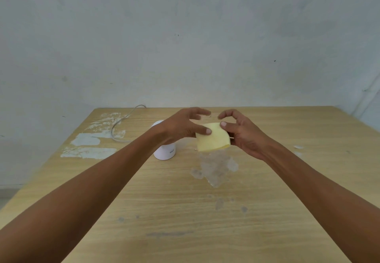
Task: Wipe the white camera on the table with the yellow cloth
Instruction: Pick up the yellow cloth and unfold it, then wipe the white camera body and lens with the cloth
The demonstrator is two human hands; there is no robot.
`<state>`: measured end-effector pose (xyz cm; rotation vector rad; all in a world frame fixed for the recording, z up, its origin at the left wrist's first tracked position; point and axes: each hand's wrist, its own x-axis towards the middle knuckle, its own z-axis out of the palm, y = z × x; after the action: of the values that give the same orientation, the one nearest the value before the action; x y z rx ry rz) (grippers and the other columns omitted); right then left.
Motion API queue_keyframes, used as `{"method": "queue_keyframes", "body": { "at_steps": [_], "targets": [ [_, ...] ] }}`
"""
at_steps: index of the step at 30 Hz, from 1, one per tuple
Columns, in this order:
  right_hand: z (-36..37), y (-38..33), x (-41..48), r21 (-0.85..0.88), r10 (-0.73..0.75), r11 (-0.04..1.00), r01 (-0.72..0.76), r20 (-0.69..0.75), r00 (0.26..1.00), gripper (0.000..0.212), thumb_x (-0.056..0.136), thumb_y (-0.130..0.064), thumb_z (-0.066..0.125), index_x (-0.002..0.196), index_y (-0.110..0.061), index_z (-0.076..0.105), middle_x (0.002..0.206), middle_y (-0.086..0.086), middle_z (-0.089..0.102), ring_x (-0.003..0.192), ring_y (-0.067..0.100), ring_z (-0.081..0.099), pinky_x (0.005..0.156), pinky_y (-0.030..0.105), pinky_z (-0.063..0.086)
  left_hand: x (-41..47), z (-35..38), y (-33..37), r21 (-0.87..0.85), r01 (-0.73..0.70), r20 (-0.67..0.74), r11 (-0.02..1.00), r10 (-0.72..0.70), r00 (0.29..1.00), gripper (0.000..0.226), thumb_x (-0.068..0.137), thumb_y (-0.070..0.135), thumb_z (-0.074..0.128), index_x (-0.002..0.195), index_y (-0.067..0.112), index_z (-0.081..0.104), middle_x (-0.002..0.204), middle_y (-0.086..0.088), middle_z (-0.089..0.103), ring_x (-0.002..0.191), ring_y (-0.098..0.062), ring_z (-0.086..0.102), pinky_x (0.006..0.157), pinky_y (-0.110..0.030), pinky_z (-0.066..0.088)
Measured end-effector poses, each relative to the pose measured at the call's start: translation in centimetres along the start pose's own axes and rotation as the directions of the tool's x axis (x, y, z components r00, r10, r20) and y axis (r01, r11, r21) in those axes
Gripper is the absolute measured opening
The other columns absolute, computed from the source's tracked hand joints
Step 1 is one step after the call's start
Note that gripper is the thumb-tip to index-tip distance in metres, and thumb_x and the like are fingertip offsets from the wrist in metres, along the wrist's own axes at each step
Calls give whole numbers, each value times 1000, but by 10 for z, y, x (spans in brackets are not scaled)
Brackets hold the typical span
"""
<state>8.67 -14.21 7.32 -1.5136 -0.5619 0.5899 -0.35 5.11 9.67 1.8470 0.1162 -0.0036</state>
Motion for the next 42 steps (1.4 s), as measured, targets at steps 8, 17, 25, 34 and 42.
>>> {"method": "queue_keyframes", "body": {
  "at_steps": [8,17,25,34,42],
  "targets": [
    [-4,-5,-6,-444,-124,890,106,-12,992,14,99,-19,61,108,-13,70,90,2,71,83,14,61,70,28,50,0,-4,-2,498,-89,-79,862,147,986,20,94,18,72,113,12,78,93,-1,74,76,-10,60,68,-21,44],
    [23,9,-11,-285,-109,952,112,27,994,23,89,-26,75,108,-15,69,104,2,76,93,13,73,76,27,59,-27,4,-23,-30,-42,-210,999,34,977,27,96,13,71,120,4,65,104,-12,72,88,-18,72,71,-27,63],
    [41,42,2,13,75,997,-74,-212,974,23,98,-11,62,120,-4,59,123,17,63,109,35,67,78,49,63,-88,4,-78,-61,-195,-658,979,107,745,14,101,15,64,115,15,67,99,-2,72,73,-12,74,61,-25,58],
    [87,44,16,-123,-104,990,63,-368,924,17,95,-21,67,106,-11,60,97,2,70,86,16,65,75,36,54,-79,-18,-115,2,-205,-799,979,125,589,12,102,20,62,114,21,62,108,15,66,92,7,63,82,-19,49],
    [103,30,-1,-19,-66,998,63,-299,952,9,95,-25,65,98,-17,68,84,-4,72,85,19,66,83,42,56,-86,10,-106,335,-327,-711,884,464,528,15,97,6,64,110,14,68,104,5,71,90,-14,66,71,-24,52]
  ]
}}
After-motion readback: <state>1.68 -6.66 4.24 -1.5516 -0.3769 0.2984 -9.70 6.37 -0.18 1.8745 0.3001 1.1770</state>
